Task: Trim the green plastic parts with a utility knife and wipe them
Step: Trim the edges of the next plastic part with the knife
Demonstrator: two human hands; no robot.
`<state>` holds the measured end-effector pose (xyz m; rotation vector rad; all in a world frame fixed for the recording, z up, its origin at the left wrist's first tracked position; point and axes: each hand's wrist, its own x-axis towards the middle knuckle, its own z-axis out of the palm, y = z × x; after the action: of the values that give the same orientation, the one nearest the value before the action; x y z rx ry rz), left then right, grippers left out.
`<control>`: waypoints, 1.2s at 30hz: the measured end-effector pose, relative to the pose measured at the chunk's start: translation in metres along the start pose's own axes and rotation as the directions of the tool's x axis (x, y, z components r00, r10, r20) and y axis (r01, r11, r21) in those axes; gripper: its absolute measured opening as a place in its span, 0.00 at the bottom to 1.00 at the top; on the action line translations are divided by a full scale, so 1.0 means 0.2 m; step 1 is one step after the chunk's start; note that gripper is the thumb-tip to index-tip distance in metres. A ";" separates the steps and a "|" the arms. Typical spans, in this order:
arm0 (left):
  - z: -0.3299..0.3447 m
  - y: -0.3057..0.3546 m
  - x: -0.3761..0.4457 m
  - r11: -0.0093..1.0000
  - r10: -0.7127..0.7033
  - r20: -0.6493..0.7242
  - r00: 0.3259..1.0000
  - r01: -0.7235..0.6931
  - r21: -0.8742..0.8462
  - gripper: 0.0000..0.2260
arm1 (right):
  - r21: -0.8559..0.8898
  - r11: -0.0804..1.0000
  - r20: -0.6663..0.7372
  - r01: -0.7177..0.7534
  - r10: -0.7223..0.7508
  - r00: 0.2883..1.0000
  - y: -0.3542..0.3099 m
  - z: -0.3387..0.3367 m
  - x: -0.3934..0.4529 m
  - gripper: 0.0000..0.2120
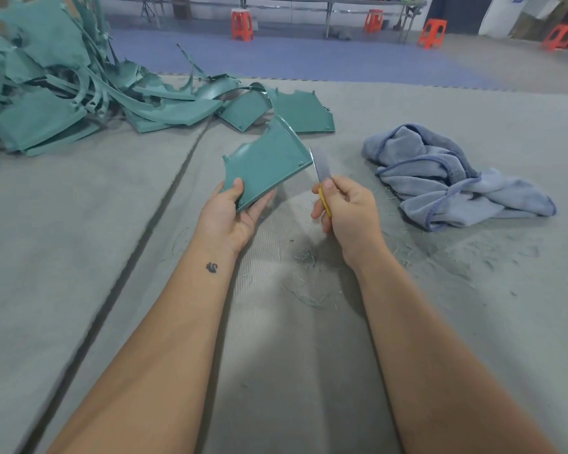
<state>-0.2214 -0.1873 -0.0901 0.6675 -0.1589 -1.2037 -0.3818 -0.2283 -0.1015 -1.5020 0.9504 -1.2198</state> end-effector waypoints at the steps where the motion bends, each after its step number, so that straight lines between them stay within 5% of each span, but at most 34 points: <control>1: 0.00 0.00 0.00 1.000 -0.001 -0.002 1.000 0.001 0.001 0.07 | -0.021 1.000 -0.002 0.002 -0.002 1.000 0.01 0.00 0.00 0.14; 14: 0.00 -0.01 0.01 0.999 0.030 -0.017 0.999 -0.029 0.021 0.07 | -0.122 0.992 0.037 -0.009 0.013 0.999 0.03 0.00 0.01 0.17; 17: 0.01 -0.02 0.01 0.998 0.054 -0.015 0.998 -0.053 0.041 0.08 | -0.300 0.953 0.130 0.050 -0.011 0.991 0.02 0.02 0.00 0.17; 23: 0.00 -0.01 0.02 0.999 0.039 -0.012 0.999 -0.039 0.004 0.09 | -0.108 0.994 0.001 0.026 -0.026 1.000 0.01 0.00 -0.01 0.16; 36: 0.00 -0.02 0.01 0.999 0.034 -0.003 0.999 -0.034 -0.006 0.08 | -0.324 0.942 0.239 0.085 -0.006 0.971 0.01 0.03 -0.02 0.16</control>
<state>-0.2238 -0.1900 -0.0920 0.6593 -0.1634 -1.1700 -0.3760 -0.2239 -0.1057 -1.8982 0.9994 -0.9154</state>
